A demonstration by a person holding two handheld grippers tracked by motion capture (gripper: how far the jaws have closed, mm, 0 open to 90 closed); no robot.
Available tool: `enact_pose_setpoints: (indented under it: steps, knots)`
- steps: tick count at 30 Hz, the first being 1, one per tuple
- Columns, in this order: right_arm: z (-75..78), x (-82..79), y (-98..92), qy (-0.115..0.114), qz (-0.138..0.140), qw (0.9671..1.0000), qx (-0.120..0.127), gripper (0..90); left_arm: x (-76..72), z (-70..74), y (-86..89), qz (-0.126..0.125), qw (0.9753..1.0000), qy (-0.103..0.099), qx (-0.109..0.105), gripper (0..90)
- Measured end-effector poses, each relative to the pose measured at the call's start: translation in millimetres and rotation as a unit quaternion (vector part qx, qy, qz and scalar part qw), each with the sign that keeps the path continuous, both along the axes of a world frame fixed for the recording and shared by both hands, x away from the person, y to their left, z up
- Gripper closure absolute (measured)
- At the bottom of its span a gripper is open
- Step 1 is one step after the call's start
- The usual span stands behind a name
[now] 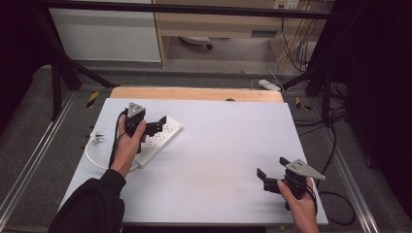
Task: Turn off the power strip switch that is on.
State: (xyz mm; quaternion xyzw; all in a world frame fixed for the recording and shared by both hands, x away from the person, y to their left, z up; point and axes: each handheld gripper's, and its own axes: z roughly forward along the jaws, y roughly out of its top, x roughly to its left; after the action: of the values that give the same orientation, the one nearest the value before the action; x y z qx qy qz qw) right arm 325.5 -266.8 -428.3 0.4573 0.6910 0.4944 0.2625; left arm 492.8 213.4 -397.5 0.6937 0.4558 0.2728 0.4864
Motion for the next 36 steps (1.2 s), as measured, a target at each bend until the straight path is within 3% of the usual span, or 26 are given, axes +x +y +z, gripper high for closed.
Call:
enact_pose_setpoints:
  steps: [17, 36]
  knots:
    - [-0.6, 0.8, 0.0, 0.001, -0.001, 1.0, -0.003, 2.3, -21.8, 18.0, 7.0, -0.016, 0.9997, -0.004, -0.017, 5.9]
    - [-1.0, 1.2, 1.0, 0.001, 0.0, 1.0, -0.008, 2.3, -60.4, 31.7, 27.3, -0.022, 0.9993, -0.011, -0.027, 5.9]
